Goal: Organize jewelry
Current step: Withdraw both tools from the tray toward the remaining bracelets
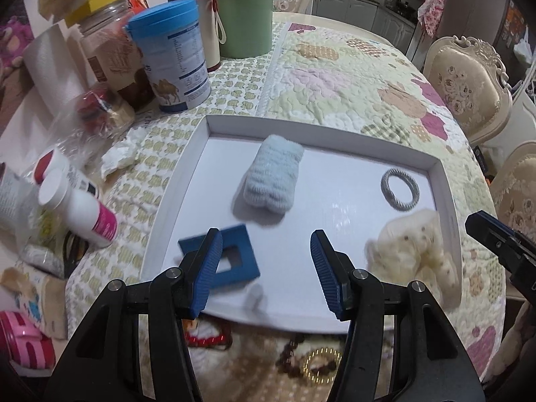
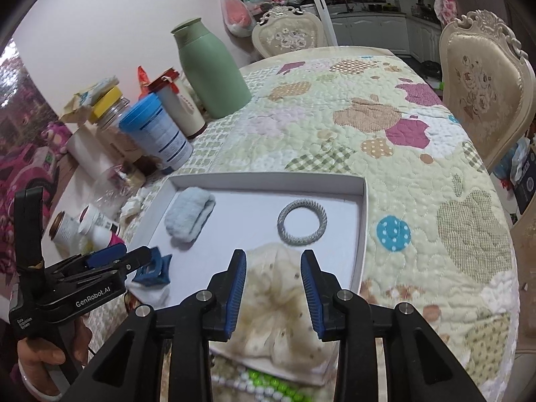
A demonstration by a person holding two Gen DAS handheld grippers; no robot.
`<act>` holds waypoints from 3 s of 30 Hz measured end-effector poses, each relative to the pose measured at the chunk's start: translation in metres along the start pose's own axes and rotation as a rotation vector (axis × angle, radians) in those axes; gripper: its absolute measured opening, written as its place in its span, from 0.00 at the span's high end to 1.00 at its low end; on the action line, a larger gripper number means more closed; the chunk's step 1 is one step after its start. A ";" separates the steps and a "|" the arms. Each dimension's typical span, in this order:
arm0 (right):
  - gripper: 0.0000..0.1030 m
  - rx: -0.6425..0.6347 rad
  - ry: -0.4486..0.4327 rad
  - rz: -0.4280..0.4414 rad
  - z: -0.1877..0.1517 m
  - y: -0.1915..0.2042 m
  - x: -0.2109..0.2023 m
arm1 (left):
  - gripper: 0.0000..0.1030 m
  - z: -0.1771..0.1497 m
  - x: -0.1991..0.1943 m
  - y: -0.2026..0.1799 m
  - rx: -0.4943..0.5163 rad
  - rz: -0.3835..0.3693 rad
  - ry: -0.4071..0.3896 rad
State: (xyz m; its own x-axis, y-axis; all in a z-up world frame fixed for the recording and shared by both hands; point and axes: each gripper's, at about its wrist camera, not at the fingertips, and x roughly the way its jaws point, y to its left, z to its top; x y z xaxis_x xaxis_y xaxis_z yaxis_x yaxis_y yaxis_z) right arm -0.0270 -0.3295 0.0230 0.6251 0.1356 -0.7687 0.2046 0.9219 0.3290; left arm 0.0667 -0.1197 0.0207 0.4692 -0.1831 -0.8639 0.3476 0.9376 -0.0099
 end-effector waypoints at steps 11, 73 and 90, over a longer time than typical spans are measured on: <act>0.68 -0.038 0.004 0.029 -0.031 0.011 -0.031 | 0.47 -0.040 -0.038 0.002 -0.015 0.044 -0.036; 0.66 -0.249 0.150 0.092 -0.132 0.026 -0.050 | 0.35 -0.125 -0.041 0.113 -0.417 -0.089 0.139; 0.67 -0.501 0.194 0.241 -0.117 0.116 0.027 | 0.35 -0.097 0.001 0.138 -0.372 -0.046 0.188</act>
State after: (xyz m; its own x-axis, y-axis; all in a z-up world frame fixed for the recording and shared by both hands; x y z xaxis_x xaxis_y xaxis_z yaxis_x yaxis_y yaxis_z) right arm -0.0744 -0.1760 -0.0240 0.4508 0.3830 -0.8063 -0.3363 0.9096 0.2441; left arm 0.0365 0.0384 -0.0303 0.2915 -0.2021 -0.9350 0.0320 0.9789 -0.2016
